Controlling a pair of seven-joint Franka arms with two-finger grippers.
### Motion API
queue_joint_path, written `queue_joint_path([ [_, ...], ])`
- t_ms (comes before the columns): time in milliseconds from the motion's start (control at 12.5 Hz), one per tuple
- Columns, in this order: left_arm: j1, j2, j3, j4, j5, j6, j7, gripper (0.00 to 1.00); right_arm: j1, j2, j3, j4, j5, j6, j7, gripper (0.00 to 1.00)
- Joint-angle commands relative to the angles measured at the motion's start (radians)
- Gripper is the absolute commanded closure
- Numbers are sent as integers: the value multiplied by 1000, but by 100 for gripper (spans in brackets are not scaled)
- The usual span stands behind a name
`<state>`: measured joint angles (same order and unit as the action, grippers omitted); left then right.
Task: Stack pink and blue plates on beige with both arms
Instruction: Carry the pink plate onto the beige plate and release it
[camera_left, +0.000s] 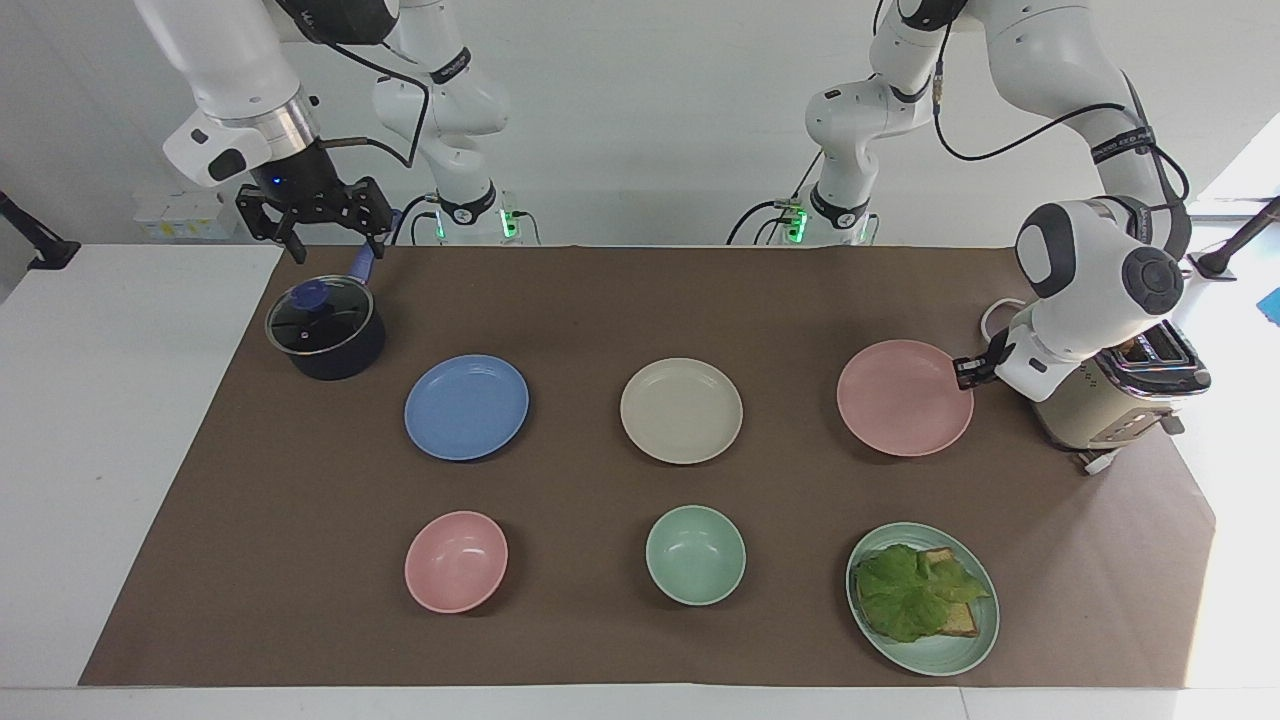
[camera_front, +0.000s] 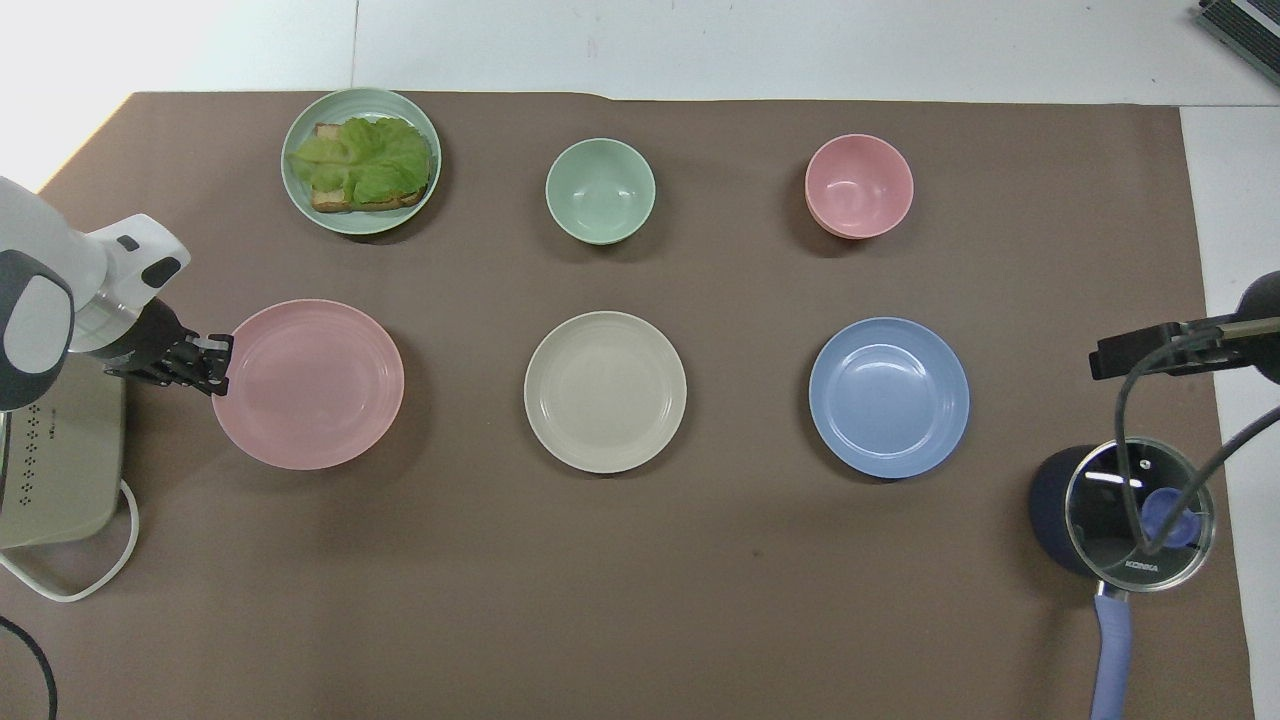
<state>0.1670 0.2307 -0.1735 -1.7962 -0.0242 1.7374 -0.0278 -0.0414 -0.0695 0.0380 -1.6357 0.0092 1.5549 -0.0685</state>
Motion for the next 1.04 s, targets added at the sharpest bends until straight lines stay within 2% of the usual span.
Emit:
queue_joint_path([
  [0, -133, -8, 2, 70, -40, -101, -184, 100, -3, -20, -1, -16, 6, -9, 15, 0],
  [160, -243, -8, -12, 70, -48, -55, -398, 100, -3, -20, 0, -16, 6, -9, 15, 0],
  [319, -309, -22, -17, 48, -120, 32, -487, 100, -3, -20, 0, -15, 5, -10, 15, 0],
  [479, -351, -24, -17, -12, -149, 120, -506, 100, -5, -20, -1, -16, 5, -10, 15, 0],
  [718, -397, -10, -17, -112, -218, 331, -506, 100, -5, -20, -1, -16, 5, -10, 15, 0],
  [877, -422, -8, -17, -126, -237, 366, -505, 100, -5, -20, -1, -16, 6, -9, 15, 0],
  [957, -423, -8, -15, -126, -237, 366, -508, 86, -5, -20, -1, -16, 6, -10, 15, 0],
])
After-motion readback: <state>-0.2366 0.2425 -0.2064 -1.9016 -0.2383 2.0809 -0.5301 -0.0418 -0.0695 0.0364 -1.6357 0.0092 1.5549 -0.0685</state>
